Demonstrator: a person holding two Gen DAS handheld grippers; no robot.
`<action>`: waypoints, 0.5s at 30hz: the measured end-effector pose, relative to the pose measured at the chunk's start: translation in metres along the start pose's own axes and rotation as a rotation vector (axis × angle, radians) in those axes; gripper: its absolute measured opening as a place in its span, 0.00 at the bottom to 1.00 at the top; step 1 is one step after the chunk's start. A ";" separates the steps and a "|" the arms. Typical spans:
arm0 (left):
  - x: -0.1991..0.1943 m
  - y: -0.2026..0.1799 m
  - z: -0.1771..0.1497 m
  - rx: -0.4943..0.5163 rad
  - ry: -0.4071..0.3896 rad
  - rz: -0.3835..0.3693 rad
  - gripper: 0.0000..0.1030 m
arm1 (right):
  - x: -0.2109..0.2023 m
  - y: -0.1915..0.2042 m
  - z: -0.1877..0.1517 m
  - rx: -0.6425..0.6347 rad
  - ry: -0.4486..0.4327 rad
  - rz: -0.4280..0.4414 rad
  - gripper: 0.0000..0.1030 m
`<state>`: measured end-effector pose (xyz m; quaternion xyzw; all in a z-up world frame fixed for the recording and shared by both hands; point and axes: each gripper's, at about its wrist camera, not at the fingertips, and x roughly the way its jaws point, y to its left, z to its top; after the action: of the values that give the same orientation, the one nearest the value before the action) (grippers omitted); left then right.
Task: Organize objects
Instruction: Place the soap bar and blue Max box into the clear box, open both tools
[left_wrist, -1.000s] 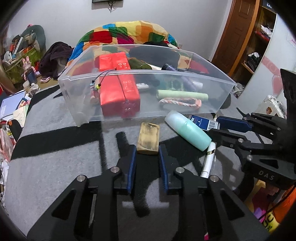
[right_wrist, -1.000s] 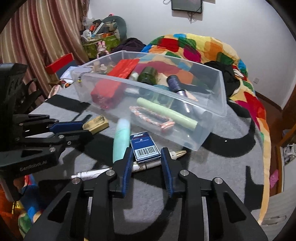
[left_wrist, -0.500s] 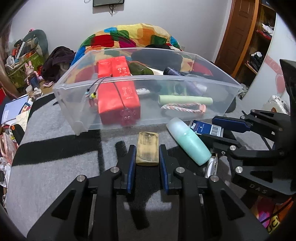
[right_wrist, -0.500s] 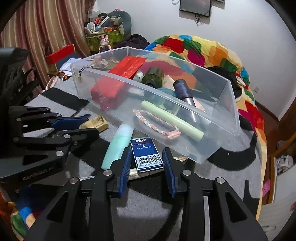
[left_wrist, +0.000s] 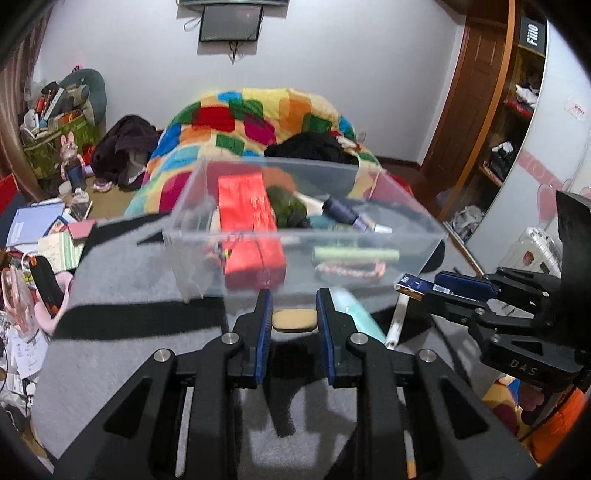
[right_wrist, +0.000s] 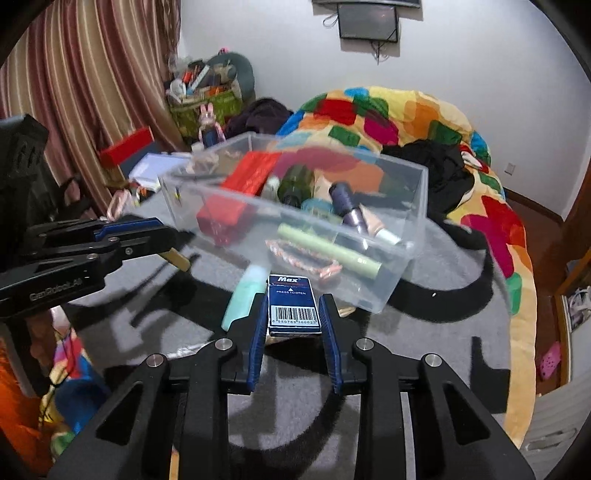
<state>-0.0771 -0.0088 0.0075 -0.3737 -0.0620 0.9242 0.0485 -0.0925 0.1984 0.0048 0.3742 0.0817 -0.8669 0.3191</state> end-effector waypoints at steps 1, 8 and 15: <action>-0.002 -0.001 0.003 0.001 -0.009 -0.002 0.22 | -0.004 0.000 0.002 0.002 -0.013 0.002 0.25; -0.009 -0.005 0.023 0.009 -0.057 -0.001 0.22 | -0.027 -0.012 0.020 0.072 -0.113 0.028 0.25; -0.010 -0.007 0.053 0.011 -0.104 0.001 0.22 | -0.022 -0.023 0.044 0.115 -0.144 -0.002 0.25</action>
<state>-0.1064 -0.0078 0.0535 -0.3249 -0.0589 0.9428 0.0468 -0.1215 0.2107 0.0492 0.3283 0.0090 -0.8952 0.3011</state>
